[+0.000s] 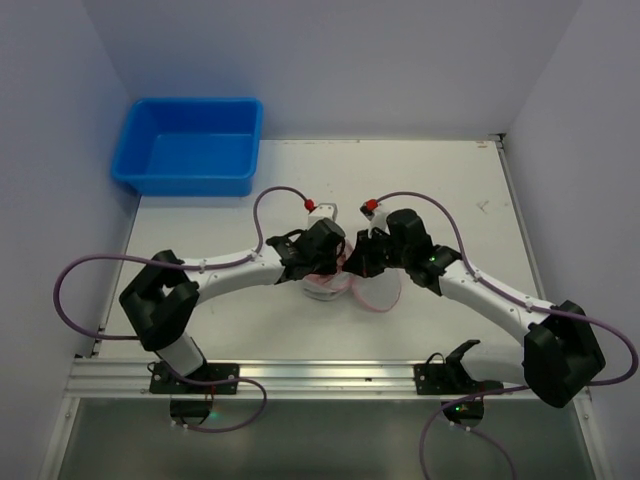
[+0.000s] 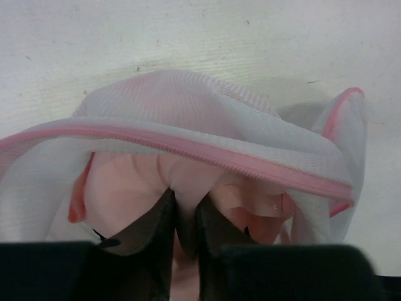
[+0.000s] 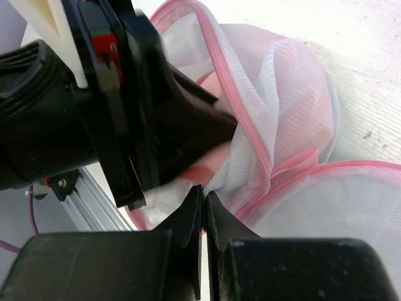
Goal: Unzip the laundry bag and remove the bra
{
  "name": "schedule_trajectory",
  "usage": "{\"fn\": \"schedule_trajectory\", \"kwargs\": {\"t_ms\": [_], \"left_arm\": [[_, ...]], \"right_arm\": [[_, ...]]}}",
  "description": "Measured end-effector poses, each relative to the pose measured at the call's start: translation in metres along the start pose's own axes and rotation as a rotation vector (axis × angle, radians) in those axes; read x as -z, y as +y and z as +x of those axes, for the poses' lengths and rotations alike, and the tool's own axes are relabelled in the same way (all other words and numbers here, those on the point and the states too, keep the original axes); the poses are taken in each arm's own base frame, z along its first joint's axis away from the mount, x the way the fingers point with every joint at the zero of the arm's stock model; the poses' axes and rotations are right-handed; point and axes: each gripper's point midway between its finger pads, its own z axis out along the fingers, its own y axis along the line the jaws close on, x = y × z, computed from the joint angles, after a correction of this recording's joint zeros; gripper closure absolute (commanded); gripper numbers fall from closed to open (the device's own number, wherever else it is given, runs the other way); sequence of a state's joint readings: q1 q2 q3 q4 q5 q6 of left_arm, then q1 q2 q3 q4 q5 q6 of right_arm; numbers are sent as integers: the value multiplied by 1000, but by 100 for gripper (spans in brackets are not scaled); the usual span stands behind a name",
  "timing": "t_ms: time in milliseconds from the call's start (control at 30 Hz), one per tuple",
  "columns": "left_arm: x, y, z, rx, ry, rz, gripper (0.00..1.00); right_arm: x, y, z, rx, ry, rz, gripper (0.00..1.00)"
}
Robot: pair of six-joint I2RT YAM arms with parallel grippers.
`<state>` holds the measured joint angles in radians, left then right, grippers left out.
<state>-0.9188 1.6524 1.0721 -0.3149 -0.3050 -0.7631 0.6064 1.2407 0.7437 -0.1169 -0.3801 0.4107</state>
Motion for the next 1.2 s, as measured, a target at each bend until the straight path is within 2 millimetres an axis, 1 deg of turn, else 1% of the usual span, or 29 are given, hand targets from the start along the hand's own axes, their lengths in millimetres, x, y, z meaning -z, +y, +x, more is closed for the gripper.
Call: {"fn": "schedule_trajectory", "kwargs": {"t_ms": [33, 67, 167, 300, 400, 467, 633, 700, 767, 833, 900, 967, 1033, 1100, 1167, 1200], "left_arm": [[0, 1, -1, 8, -6, -9, 96], [1, 3, -3, 7, -14, -17, 100], [8, 7, -8, 13, -41, -23, 100], [28, 13, -14, 23, -84, -1, 100], [50, 16, -19, 26, -125, 47, 100], [63, 15, -23, 30, -153, 90, 100], [108, 2, -36, 57, -233, 298, 100], [128, -1, -47, 89, -281, 387, 100], [146, 3, -64, 124, -329, 454, 100], [162, 11, -86, 161, -396, 487, 100], [176, 21, -110, 187, -459, 484, 100], [190, 24, -131, 194, -502, 476, 100], [207, 29, -163, 190, -567, 436, 100], [227, 39, -200, 187, -661, 372, 100], [243, 58, -238, 193, -752, 262, 100], [249, 72, -257, 199, -795, 194, 100]], "right_arm": [[0, 0, 0, 1, -1, 4, 100], [0, -1, 0, 1, -2, 8, 100], [-1, -5, -1, -1, -9, 30, 100], [-2, -14, 1, -14, -16, 73, 100], [-2, -24, 7, -31, -13, 116, 100], [-2, -31, 10, -42, -13, 141, 100], [0, -43, 11, -66, -19, 193, 100], [-1, -45, 12, -68, -14, 201, 100], [-2, -47, 14, -72, -5, 206, 100], [-4, -49, 17, -76, 7, 213, 100], [-4, -50, 19, -78, 11, 216, 100], [-4, -50, 18, -77, 11, 215, 100], [-4, -50, 18, -77, 11, 215, 100], [-4, -50, 18, -78, 11, 214, 100], [-4, -49, 19, -78, 13, 211, 100], [-4, -49, 19, -78, 14, 209, 100]]}}
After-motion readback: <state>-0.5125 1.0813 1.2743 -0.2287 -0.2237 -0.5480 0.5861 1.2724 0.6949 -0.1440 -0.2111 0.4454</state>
